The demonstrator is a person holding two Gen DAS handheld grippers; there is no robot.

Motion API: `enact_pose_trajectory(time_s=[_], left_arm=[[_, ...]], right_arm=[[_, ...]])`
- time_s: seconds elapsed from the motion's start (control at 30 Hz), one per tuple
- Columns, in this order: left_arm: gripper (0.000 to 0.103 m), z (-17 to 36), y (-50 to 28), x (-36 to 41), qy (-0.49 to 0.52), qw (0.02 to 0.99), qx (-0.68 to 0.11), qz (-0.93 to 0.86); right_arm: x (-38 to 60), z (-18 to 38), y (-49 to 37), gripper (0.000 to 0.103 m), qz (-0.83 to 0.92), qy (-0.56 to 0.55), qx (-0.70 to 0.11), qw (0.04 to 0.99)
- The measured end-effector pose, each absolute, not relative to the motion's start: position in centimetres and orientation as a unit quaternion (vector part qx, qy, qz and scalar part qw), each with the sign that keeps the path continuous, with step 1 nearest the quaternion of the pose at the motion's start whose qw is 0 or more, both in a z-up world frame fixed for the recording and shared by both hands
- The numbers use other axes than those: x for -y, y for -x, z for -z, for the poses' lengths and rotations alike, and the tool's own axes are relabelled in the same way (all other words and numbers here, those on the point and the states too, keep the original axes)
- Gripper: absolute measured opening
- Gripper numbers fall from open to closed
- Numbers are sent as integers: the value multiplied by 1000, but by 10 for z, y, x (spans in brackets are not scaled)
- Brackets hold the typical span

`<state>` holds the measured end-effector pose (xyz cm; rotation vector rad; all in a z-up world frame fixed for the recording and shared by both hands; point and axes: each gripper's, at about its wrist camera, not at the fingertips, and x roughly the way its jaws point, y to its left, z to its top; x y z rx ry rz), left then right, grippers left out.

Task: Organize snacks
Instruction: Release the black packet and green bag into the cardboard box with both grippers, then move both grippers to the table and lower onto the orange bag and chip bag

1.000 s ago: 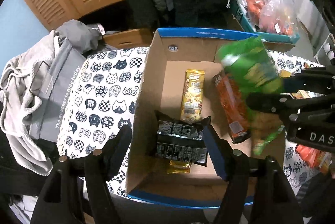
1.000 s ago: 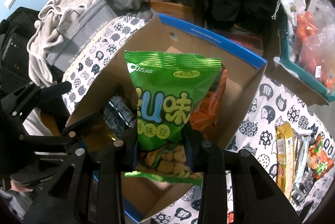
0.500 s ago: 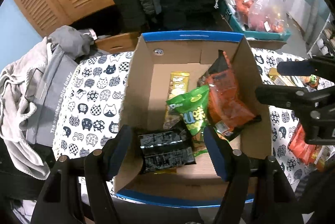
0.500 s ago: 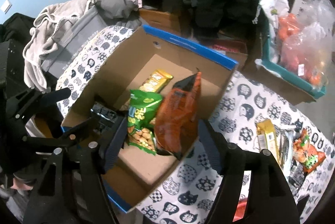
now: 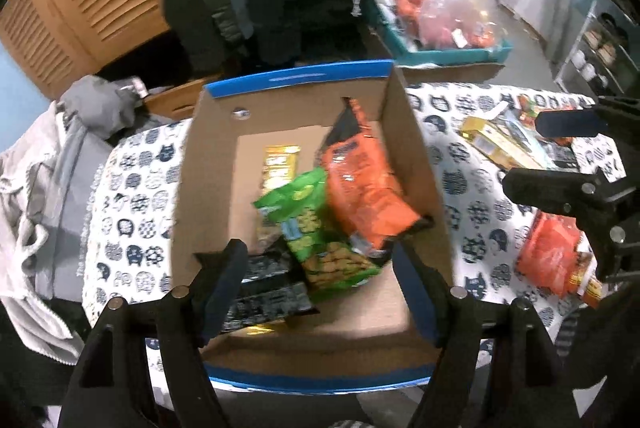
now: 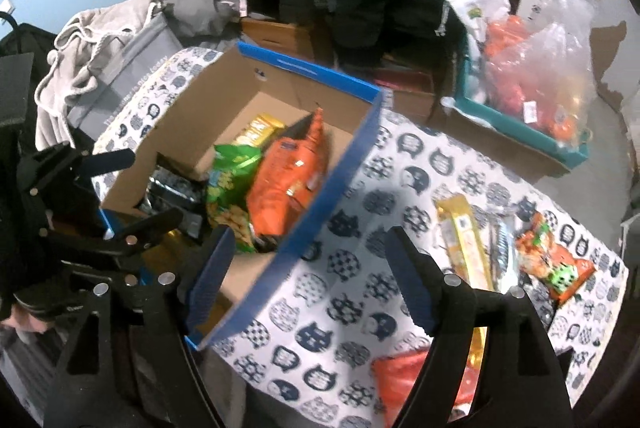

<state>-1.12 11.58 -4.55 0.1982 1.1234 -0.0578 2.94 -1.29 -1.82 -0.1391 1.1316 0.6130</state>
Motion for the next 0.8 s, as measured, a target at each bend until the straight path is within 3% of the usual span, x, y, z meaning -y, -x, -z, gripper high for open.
enact_pose_trajectory(time_s=[0.8], left_arm=[[80,70,46,29,-173,793,-554,183]], right_arm=[[171,54,14,78,-215,21,-578,787]])
